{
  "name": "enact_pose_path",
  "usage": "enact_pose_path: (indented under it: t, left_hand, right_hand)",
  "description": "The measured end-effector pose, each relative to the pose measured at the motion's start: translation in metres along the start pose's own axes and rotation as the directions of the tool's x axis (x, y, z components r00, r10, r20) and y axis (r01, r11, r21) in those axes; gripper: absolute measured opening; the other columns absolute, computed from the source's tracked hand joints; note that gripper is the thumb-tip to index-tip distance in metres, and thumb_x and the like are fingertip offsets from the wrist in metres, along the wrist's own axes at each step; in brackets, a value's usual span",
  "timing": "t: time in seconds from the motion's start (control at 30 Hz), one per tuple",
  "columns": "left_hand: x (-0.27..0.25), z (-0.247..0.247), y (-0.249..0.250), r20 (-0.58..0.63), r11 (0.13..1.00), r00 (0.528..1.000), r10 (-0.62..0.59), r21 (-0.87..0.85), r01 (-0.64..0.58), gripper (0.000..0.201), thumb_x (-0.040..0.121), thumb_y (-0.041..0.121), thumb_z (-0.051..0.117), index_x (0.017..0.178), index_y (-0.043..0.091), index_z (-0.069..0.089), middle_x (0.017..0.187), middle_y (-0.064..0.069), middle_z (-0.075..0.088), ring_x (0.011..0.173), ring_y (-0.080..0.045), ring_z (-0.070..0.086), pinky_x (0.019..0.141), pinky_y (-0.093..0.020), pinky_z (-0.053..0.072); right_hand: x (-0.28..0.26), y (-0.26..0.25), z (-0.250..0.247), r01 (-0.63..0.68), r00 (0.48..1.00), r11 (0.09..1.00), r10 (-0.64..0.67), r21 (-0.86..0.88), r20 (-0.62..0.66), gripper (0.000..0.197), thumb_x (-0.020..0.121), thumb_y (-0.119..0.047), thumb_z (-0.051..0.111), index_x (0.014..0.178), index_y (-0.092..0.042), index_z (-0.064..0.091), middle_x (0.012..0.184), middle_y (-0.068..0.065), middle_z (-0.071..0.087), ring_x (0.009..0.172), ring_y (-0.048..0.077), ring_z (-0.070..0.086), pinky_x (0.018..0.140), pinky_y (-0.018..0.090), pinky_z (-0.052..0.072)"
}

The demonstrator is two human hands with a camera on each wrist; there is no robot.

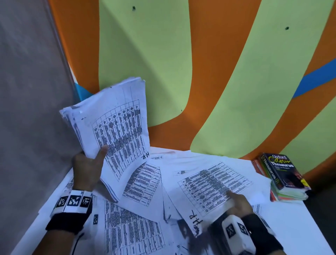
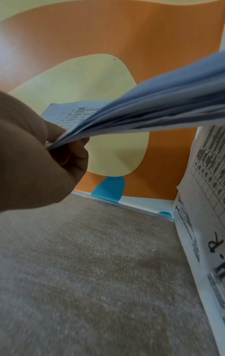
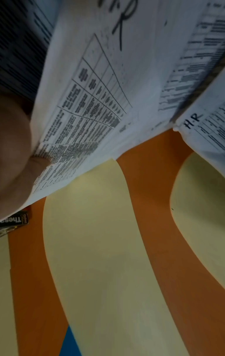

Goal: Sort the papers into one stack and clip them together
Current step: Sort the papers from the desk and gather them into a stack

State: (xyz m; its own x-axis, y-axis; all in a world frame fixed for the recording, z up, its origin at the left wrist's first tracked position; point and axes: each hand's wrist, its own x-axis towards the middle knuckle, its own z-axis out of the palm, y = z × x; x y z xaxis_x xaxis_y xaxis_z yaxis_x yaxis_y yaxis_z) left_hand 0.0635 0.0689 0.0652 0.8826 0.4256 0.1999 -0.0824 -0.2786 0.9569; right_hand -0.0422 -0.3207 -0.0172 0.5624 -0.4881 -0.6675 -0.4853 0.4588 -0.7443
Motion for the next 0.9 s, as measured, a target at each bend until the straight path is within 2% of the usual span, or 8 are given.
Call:
enact_pose_path:
  t: [0.13, 0.23, 0.3, 0.47, 0.53, 0.7, 0.83, 0.9]
  left_hand:
    - [0.004, -0.009, -0.004, -0.06, 0.998, 0.997, -0.05, -0.033, 0.048, 0.024, 0.082, 0.022, 0.073, 0.079, 0.001, 0.059, 0.079, -0.01, 0.062, 0.076, -0.02, 0.058, 0.071, -0.033, 0.043]
    - [0.007, -0.015, -0.006, -0.101, 0.996, 0.992, -0.077, -0.042, 0.073, 0.026, 0.082, 0.023, 0.072, 0.08, 0.001, 0.059, 0.085, -0.011, 0.062, 0.082, -0.02, 0.059, 0.071, -0.033, 0.042]
    - [0.006, -0.019, -0.005, -0.123, 0.997, 0.99, -0.076, -0.027, 0.073, 0.026, 0.083, 0.022, 0.072, 0.078, 0.0, 0.059, 0.085, -0.012, 0.061, 0.084, -0.019, 0.058, 0.07, -0.032, 0.041]
    - [0.007, -0.028, -0.015, -0.111, 0.995, 0.989, -0.098, -0.023, 0.096, 0.03, 0.081, 0.021, 0.073, 0.062, 0.007, 0.054, 0.063, 0.003, 0.054, 0.051, 0.003, 0.054, 0.069, -0.034, 0.041]
    - [0.006, -0.029, -0.016, -0.102, 0.996, 0.991, -0.085, -0.008, 0.085, 0.028, 0.081, 0.021, 0.073, 0.071, 0.0, 0.058, 0.067, -0.001, 0.059, 0.06, -0.011, 0.055, 0.07, -0.034, 0.041]
    - [0.004, -0.023, -0.014, -0.088, 0.999, 0.995, -0.042, 0.019, 0.044, 0.03, 0.083, 0.018, 0.071, 0.085, -0.011, 0.065, 0.084, -0.008, 0.061, 0.085, -0.018, 0.055, 0.073, -0.035, 0.044]
    - [0.008, -0.018, -0.013, -0.031, 0.994, 0.994, -0.108, -0.006, 0.108, 0.034, 0.078, 0.026, 0.076, 0.07, -0.002, 0.058, 0.071, -0.013, 0.057, 0.069, -0.02, 0.051, 0.061, -0.032, 0.039]
    - [0.007, -0.01, -0.004, 0.041, 0.997, 0.996, -0.074, -0.028, 0.075, 0.032, 0.079, 0.019, 0.076, 0.063, 0.002, 0.054, 0.065, -0.011, 0.055, 0.062, -0.019, 0.048, 0.052, -0.027, 0.036]
  right_hand:
    - [0.002, -0.006, 0.0, 0.08, 0.98, 0.975, -0.114, 0.207, 0.162, 0.069, 0.069, -0.047, 0.064, 0.118, 0.002, 0.059, 0.068, 0.004, 0.055, 0.06, 0.012, 0.052, 0.058, 0.02, 0.043]
    - [-0.021, -0.022, 0.018, 0.212, 0.971, 0.948, -0.232, 0.235, 0.061, 0.029, 0.084, -0.033, 0.067, 0.1, -0.011, 0.06, 0.094, 0.012, 0.06, 0.081, 0.025, 0.06, 0.08, 0.041, 0.05]
    - [-0.043, -0.039, 0.025, 0.355, 0.935, 0.93, -0.351, 0.094, -0.056, 0.026, 0.085, -0.027, 0.068, 0.074, -0.014, 0.048, 0.071, 0.009, 0.048, 0.062, 0.022, 0.048, 0.063, 0.038, 0.043]
    - [-0.09, -0.082, 0.016, 0.738, 0.653, 0.646, -0.756, -0.195, -0.035, 0.042, 0.088, -0.029, 0.066, 0.058, -0.01, 0.044, 0.052, -0.005, 0.031, 0.05, 0.012, 0.027, 0.056, 0.032, 0.024]
    - [-0.1, -0.104, 0.007, 0.796, 0.571, 0.552, -0.821, -0.249, 0.006, 0.051, 0.088, -0.037, 0.064, 0.059, 0.001, 0.046, 0.044, -0.006, 0.036, 0.042, 0.005, 0.03, 0.042, 0.03, 0.026]
    - [-0.055, -0.162, -0.018, 0.774, 0.633, 0.627, -0.765, -0.089, 0.115, 0.042, 0.073, -0.069, 0.063, 0.076, -0.027, 0.058, 0.068, -0.014, 0.059, 0.069, 0.021, 0.053, 0.06, 0.026, 0.052]
    - [-0.086, -0.19, 0.01, 0.747, 0.646, 0.664, -0.724, -0.009, 0.24, 0.042, 0.056, -0.063, 0.078, 0.071, -0.025, 0.066, 0.061, -0.019, 0.065, 0.055, -0.005, 0.06, 0.054, 0.015, 0.05]
    - [-0.094, -0.198, 0.018, 0.669, 0.661, 0.739, -0.642, 0.082, 0.388, 0.017, 0.08, -0.038, 0.07, 0.078, -0.022, 0.064, 0.059, -0.013, 0.067, 0.049, -0.001, 0.062, 0.047, 0.014, 0.05]
